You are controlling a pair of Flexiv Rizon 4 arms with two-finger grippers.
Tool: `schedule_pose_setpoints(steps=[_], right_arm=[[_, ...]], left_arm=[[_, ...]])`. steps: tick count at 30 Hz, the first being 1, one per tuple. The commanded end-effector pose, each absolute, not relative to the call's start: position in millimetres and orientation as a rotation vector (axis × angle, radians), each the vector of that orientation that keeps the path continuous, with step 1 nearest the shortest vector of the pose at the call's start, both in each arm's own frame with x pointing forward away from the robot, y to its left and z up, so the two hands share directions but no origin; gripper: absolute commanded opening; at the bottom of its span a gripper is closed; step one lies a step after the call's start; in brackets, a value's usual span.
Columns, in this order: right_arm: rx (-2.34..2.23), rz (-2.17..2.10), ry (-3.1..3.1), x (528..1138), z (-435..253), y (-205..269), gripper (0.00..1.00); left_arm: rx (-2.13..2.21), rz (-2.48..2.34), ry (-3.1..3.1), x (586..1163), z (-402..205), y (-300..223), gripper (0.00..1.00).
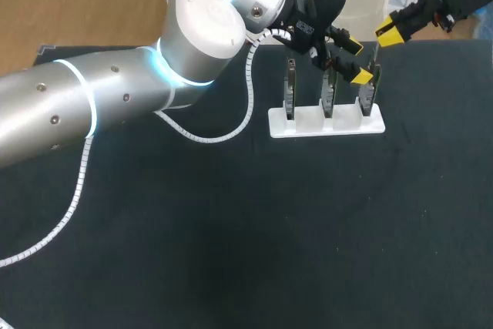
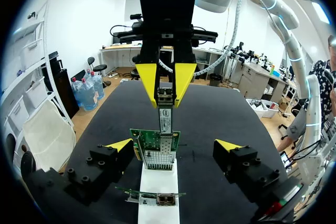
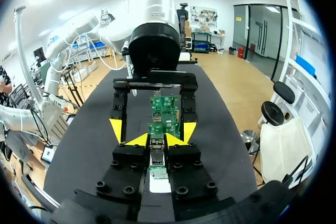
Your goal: Pick up the optical module with the left hand, and insert it into the network port with the right hand.
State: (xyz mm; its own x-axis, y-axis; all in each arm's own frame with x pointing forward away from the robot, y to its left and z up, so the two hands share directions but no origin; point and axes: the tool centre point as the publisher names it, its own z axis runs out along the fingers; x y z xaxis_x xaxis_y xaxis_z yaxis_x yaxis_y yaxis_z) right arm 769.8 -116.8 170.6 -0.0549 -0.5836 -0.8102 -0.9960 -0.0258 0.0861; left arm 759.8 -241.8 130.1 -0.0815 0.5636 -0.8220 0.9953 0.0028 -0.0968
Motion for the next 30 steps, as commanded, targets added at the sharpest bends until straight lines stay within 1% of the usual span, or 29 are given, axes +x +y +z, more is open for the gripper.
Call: schedule_pose_setpoints(steps=[1, 20, 21, 22, 23, 30], right_arm=[[-1.657, 0.936, 1.694, 767.9, 170.2, -116.2, 0.00], [-1.642, 0.941, 1.720, 767.3, 162.2, -118.2, 0.00], [-1.642, 0.942, 1.721, 767.2, 162.1, -118.2, 0.26], [-1.642, 0.943, 1.722, 766.9, 162.0, -118.3, 0.95], [-1.642, 0.945, 1.721, 766.4, 162.2, -118.5, 1.00], [-1.626, 0.942, 1.711, 764.4, 167.3, -120.5, 1.00]], left_arm=[[1.618, -0.953, 1.710, 761.5, 131.3, -242.9, 1.00], [1.618, -0.953, 1.710, 761.5, 131.3, -242.9, 1.00], [1.618, -0.953, 1.710, 761.5, 131.3, -242.9, 1.00], [1.618, -0.953, 1.710, 761.5, 131.3, -242.9, 1.00], [1.618, -0.953, 1.710, 761.5, 131.3, -242.9, 1.00], [1.618, -0.953, 1.710, 761.5, 131.3, -242.9, 1.00]])
